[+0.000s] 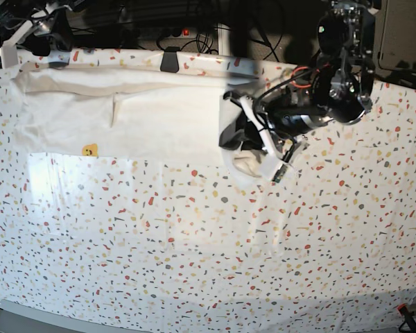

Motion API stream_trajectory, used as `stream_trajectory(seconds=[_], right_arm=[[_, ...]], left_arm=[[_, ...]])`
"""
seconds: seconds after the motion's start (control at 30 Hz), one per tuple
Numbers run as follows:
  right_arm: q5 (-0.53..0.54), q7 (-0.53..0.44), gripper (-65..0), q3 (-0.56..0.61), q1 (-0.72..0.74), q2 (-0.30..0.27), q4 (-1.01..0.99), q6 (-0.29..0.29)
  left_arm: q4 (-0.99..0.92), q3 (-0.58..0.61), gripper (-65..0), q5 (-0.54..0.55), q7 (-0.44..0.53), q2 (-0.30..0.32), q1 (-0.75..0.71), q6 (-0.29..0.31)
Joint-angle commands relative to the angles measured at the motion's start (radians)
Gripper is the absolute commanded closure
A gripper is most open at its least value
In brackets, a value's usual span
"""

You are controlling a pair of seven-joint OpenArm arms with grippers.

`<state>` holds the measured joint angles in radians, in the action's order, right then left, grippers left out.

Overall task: Fold the T-shirt properly
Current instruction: 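Carry the held shirt end with the left gripper over toward the middle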

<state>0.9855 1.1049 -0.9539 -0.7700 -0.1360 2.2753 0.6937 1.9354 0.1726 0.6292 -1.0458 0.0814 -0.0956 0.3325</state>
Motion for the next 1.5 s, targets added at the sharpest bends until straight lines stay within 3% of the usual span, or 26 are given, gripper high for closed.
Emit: stream_trajectory(seconds=[0.0,0.2,0.37,0.8,1.13,1.47], right_arm=[[0.022,-0.015,-31.4,-0.005,-0.008,-0.008,0.016,0.004],[0.022,-0.015,-31.4,-0.005,-0.008,-0.009,0.016,0.004],[0.022,-0.015,-31.4,-0.005,-0.008,-0.009,0.016,0.004],[0.022,-0.015,-31.4,-0.005,-0.008,-0.008,0.016,0.004],[0.021,-0.006,-31.4,-0.005,0.028,-0.008,0.016,0.004],[0.022,0.016,-31.4,-0.005,0.043,-0.008,0.016,0.004]], left_arm=[[-0.004,0.017,0.0,0.024,0.021,-0.003,0.013,0.004],[-0.125,0.119,0.0,0.009,0.065,-0.006,0.013,0.004],[-0.183,0.163,0.0,-0.071,0.127,-0.049,0.016,0.003],[-0.184,0.163,0.0,-0.095,0.117,-0.058,0.088,-0.034],[-0.184,0.181,0.0,-0.079,0.074,-0.132,0.081,-0.034],[-0.184,0.223,0.0,-0.158,0.122,-0.131,0.082,-0.035]])
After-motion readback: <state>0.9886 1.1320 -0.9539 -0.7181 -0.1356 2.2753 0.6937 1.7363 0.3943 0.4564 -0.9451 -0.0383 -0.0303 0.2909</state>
